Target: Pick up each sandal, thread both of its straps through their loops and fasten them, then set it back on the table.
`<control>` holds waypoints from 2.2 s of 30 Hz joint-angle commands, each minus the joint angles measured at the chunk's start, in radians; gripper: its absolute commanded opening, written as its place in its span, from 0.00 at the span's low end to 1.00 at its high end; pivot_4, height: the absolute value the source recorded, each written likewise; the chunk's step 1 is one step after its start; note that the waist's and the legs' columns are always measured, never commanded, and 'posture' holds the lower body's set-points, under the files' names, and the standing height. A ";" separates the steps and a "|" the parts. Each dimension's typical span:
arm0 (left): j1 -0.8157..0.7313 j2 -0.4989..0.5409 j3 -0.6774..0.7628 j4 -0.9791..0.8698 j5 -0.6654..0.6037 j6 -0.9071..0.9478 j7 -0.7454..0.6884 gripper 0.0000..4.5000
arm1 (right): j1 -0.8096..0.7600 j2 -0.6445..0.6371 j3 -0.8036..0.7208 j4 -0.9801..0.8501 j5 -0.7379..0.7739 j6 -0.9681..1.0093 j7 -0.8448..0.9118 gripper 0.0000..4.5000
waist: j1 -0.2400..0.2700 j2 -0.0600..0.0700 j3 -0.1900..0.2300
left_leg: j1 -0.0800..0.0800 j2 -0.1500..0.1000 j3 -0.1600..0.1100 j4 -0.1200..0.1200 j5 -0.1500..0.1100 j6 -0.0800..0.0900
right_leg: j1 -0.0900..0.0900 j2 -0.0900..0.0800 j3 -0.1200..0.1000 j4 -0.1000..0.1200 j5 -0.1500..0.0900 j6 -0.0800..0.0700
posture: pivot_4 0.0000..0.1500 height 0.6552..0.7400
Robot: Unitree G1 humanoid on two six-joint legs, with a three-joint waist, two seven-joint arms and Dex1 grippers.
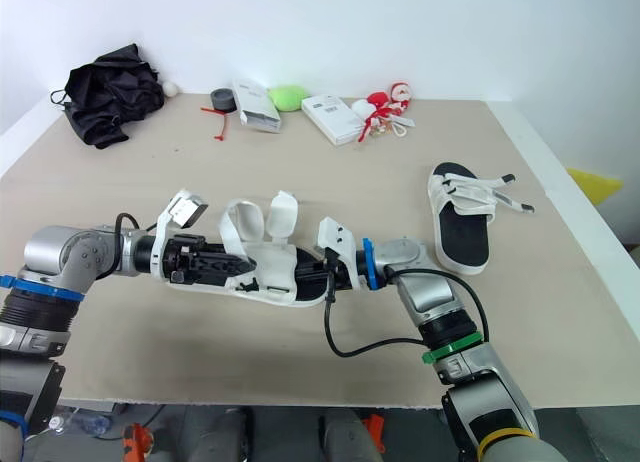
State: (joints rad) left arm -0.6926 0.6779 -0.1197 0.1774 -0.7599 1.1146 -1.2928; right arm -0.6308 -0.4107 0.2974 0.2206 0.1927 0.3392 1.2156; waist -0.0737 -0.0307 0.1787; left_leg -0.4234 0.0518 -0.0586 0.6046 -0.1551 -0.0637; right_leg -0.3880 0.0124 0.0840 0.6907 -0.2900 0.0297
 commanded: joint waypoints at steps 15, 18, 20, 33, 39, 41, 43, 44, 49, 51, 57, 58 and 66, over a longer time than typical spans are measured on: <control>-0.042 0.033 -0.052 -0.032 0.019 0.003 -0.083 0.02 | 0.026 -0.003 0.029 0.028 -0.026 0.016 -0.008 0.00 | 0.000 0.000 0.000 | 0.000 0.000 0.000 0.000 0.000 0.000 | 0.000 0.000 0.000 0.000 0.000 0.000 | 1.00 0.98; -0.077 0.065 -0.111 -0.001 0.063 -0.023 -0.143 0.02 | 0.028 -0.001 0.030 0.026 -0.025 0.017 -0.010 0.00 | -0.001 0.000 0.000 | 0.000 0.000 0.000 0.000 0.000 0.000 | 0.000 0.000 0.000 0.000 0.000 0.000 | 1.00 0.98; -0.101 0.084 -0.149 0.025 0.097 -0.051 -0.191 0.02 | 0.031 0.000 0.029 0.022 -0.024 0.019 -0.011 0.00 | -0.001 0.000 0.000 | 0.000 0.000 0.000 0.000 0.000 0.000 | 0.000 0.000 0.000 0.000 0.000 0.000 | 1.00 0.98; -0.203 0.055 -0.283 0.153 0.259 -0.241 -0.322 0.02 | 0.054 0.006 0.031 -0.006 -0.018 0.029 -0.029 0.00 | -0.003 0.000 0.000 | 0.000 0.000 0.000 -0.001 0.000 0.000 | -0.001 0.001 0.000 0.000 0.000 0.000 | 1.00 0.98; -0.217 0.044 -0.304 0.127 0.252 -0.341 -0.322 0.02 | 0.066 0.008 0.033 -0.018 -0.018 0.033 -0.034 0.00 | -0.003 0.000 0.000 | 0.000 0.000 0.000 -0.001 0.000 0.000 | -0.001 0.001 0.000 0.000 0.000 0.000 | 1.00 0.98; -0.209 0.066 -0.321 0.087 0.232 -0.359 -0.322 0.02 | 0.068 0.007 0.033 -0.021 -0.017 0.036 -0.033 0.00 | -0.003 0.000 0.000 | 0.000 0.000 0.000 -0.001 0.000 0.000 | -0.001 0.000 0.000 0.000 0.000 0.000 | 1.00 0.98; -0.192 0.100 -0.355 0.042 0.234 -0.405 -0.322 0.02 | 0.069 0.006 0.034 -0.021 -0.017 0.036 -0.032 0.00 | -0.003 0.000 0.000 | 0.000 0.000 0.000 -0.001 0.000 0.000 | 0.000 0.000 0.000 0.000 0.000 0.000 | 1.00 0.98; -0.184 0.114 -0.373 0.029 0.244 -0.436 -0.322 0.02 | 0.068 0.006 0.034 -0.020 -0.018 0.036 -0.030 0.00 | -0.003 0.000 0.000 | 0.000 0.000 0.000 -0.001 0.000 0.000 | -0.001 0.000 0.001 0.000 0.000 0.000 | 1.00 0.98; -0.141 0.118 -0.396 0.007 0.313 -0.552 -0.316 0.02 | 0.057 0.014 0.036 -0.007 -0.020 0.032 -0.028 0.00 | -0.004 0.000 0.000 | 0.001 0.000 0.000 -0.002 0.000 0.000 | -0.001 0.001 0.001 0.000 -0.001 -0.001 | 1.00 0.98; -0.130 0.100 -0.385 0.019 0.350 -0.583 -0.311 0.02 | 0.054 0.017 0.036 -0.004 -0.021 0.031 -0.027 0.00 | -0.004 0.000 0.000 | 0.001 0.000 0.000 -0.002 0.000 0.000 | -0.001 0.001 0.001 0.000 -0.001 -0.001 | 1.00 0.98; -0.103 0.037 -0.307 0.054 0.401 -0.646 -0.220 0.44 | 0.053 0.016 0.037 -0.005 -0.020 0.029 -0.022 0.00 | -0.001 0.001 -0.001 | 0.003 0.000 0.000 -0.001 0.000 0.001 | 0.001 0.001 0.000 0.000 -0.001 -0.001 | 1.00 0.98; -0.102 0.032 -0.294 0.046 0.392 -0.627 -0.219 0.51 | 0.053 0.015 0.036 -0.005 -0.021 0.029 -0.021 0.00 | -0.001 0.001 -0.001 | 0.003 0.000 0.000 -0.001 0.001 0.002 | 0.002 0.001 0.000 0.000 0.000 -0.001 | 1.00 0.98; -0.102 0.096 -0.176 -0.128 0.192 -0.268 -0.266 0.95 | 0.041 0.014 0.035 0.007 -0.022 0.026 -0.011 0.00 | -0.002 0.001 -0.001 | 0.002 -0.001 0.000 0.000 0.004 0.005 | 0.002 0.000 0.001 0.000 0.003 0.000 | 1.00 0.98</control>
State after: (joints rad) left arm -0.7864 0.7348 -0.3391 0.1005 -0.5355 0.7893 -1.5443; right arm -0.6055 -0.3958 0.2892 0.1986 0.1918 0.3486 1.1943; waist -0.0757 -0.0296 0.1782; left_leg -0.4217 0.0508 -0.0586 0.6044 -0.1515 -0.0587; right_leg -0.3864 0.0128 0.0855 0.6906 -0.2871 0.0296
